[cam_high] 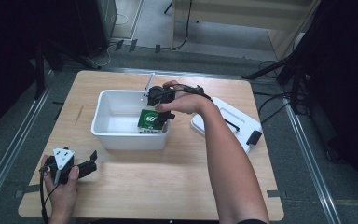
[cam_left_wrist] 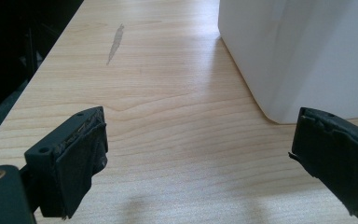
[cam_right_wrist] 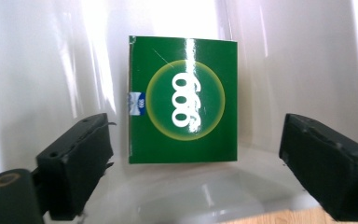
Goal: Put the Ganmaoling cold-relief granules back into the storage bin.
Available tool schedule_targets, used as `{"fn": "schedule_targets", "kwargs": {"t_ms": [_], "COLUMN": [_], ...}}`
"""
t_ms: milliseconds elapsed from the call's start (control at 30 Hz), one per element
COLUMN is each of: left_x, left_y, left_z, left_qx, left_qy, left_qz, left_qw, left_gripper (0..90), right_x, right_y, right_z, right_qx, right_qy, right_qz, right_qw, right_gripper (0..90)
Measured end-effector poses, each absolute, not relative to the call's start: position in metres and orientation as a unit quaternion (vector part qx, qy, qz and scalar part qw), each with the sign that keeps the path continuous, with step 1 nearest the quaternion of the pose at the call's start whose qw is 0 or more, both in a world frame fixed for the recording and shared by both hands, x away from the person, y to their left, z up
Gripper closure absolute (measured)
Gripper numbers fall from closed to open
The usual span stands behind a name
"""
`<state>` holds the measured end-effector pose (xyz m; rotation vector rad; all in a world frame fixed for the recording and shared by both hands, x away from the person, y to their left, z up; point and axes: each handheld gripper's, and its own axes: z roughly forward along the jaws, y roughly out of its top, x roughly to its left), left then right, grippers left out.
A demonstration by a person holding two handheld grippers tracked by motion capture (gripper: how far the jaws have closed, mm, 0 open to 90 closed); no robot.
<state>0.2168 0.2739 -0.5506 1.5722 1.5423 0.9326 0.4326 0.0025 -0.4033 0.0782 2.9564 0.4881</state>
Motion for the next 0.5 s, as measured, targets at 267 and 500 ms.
{"fn": "schedule_targets", "kwargs": {"t_ms": [267,500], "left_x": [0.217,0.217], "left_y": [0.274,0.274], "left_z": [-0.55,-0.55], "left_qx": [0.613,0.614], "left_qy": [0.6,0.599], "left_qz": [0.362,0.363], "left_qw": [0.365,0.364], "left_gripper": [4.1,4.1], "right_x": [0.432,0.431], "right_y": [-0.012,-0.035], "right_z": [-0.381,-0.365], "right_qx": [0.042,0.066], "right_qy": [0.981,0.977], "right_qz": [0.173,0.18], "right_qw": [0.075,0.089], "right_gripper": [1.2,0.0]}}
